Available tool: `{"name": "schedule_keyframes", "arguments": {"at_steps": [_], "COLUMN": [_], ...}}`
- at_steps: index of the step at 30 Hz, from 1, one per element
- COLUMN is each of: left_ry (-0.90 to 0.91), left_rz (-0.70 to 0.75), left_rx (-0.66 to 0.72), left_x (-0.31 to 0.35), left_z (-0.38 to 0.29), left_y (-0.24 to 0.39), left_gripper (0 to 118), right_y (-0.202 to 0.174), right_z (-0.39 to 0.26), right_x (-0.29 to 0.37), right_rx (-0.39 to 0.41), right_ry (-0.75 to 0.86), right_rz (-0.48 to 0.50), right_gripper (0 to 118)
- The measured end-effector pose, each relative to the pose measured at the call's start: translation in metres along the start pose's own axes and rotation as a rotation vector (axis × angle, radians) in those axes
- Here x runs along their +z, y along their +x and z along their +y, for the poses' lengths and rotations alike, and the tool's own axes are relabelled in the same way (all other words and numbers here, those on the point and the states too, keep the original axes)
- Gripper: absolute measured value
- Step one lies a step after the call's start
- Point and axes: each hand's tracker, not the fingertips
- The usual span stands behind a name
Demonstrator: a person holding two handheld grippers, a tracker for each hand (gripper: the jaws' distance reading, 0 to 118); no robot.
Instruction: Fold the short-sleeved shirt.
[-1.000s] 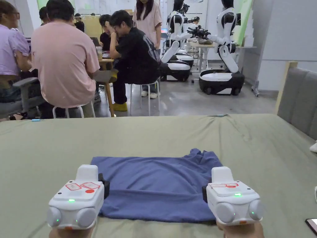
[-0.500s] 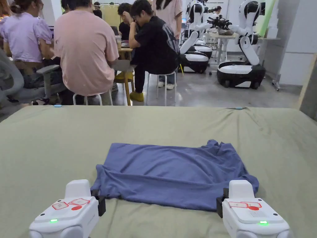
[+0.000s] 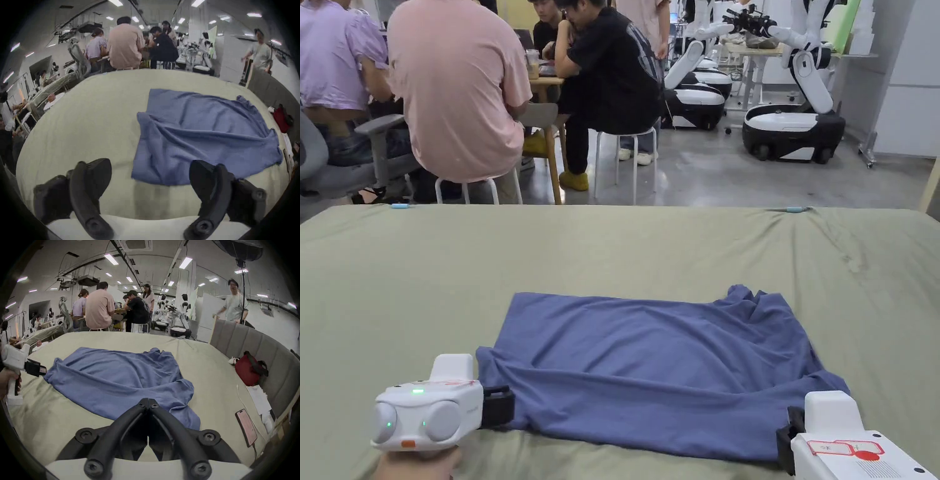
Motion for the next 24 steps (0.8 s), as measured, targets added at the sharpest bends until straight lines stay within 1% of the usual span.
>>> {"name": "schedule_keyframes", "arguments": {"at_steps": [2,4,5,6,7,8,9,10,11,12,13,14,15,16,17,18,19,20,21,22,23,24], "left_ry": [-0.067,-0.163,-0.190,-0.143,-0.136,-0.137,-0.121,-0.099,-0.088,-0.085,-0.078,-0.071,-0.069,-0.068,-0.066,-0.067,-0.066,-0.063,-0.066,-0.064,-0.060,-0.056], "left_rz": [0.024,0.011,-0.044,-0.002,-0.008,-0.027,-0.034,-0.037,-0.019,-0.023,-0.026,-0.030,-0.036,-0.041,-0.044,-0.045,-0.042,-0.037,-0.036,-0.033,-0.036,-0.041], "left_rx": [0.013,-0.013,-0.023,-0.040,-0.080,-0.087,-0.086,-0.082,-0.073,-0.075,-0.073,-0.064,-0.056,-0.044,-0.034,-0.035,-0.041,-0.050,-0.056,-0.058,-0.058,-0.056], "left_x": [-0.025,-0.044,-0.049,-0.045,-0.040,-0.034,-0.028,-0.016,-0.010,-0.007,-0.005,-0.002,-0.001,0.000,0.001,-0.001,0.000,0.001,0.004,0.005,0.010,0.015], "left_z": [0.002,0.000,-0.004,-0.004,-0.002,0.001,0.003,0.002,0.003,0.003,0.003,0.003,0.003,0.002,0.001,0.002,0.001,0.000,-0.001,0.000,0.001,0.002], "left_y": [-0.004,-0.005,-0.002,0.001,0.002,0.004,0.006,0.011,0.014,0.014,0.014,0.012,0.010,0.009,0.009,0.008,0.010,0.012,0.013,0.013,0.011,0.010], "left_gripper": [91,84,65,64,62,47,27,6,6,6,6,6,6,6,6,6,6,5,5,5,4,4], "right_y": [0.010,0.027,0.036,0.043,0.051,0.063,0.072,0.079,0.084,0.090,0.094,0.096,0.097,0.101,0.103,0.104,0.105,0.107,0.107,0.104,0.104,0.105], "right_z": [-0.003,-0.008,-0.010,-0.011,-0.013,-0.015,-0.016,-0.016,-0.017,-0.020,-0.022,-0.024,-0.026,-0.030,-0.034,-0.036,-0.040,-0.044,-0.044,-0.042,-0.038,-0.034], "right_x": [-0.006,-0.009,-0.012,-0.016,-0.022,-0.025,-0.031,-0.040,-0.051,-0.058,-0.065,-0.074,-0.082,-0.089,-0.096,-0.101,-0.105,-0.109,-0.104,-0.098,-0.093,-0.090], "right_rx": [0.002,-0.002,0.000,0.000,-0.007,-0.025,-0.050,-0.079,-0.089,-0.090,-0.084,-0.086,-0.088,-0.097,-0.109,-0.127,-0.173,-0.217,-0.200,-0.171,-0.159,-0.165], "right_ry": [-0.024,-0.049,-0.066,-0.086,-0.097,-0.091,-0.097,-0.127,-0.158,-0.160,-0.160,-0.186,-0.204,-0.225,-0.264,-0.294,-0.317,-0.359,-0.331,-0.319,-0.327,-0.323], "right_rz": [-0.015,-0.043,-0.065,-0.098,-0.124,-0.127,-0.118,-0.097,-0.086,-0.080,-0.079,-0.094,-0.099,-0.081,-0.066,-0.031,0.032,0.087,0.051,0.027,0.046,0.063], "right_gripper": [0,0,0,0,1,11,35,72,108,117,114,108,107,107,101,84,55,30,27,12,8,8]}}
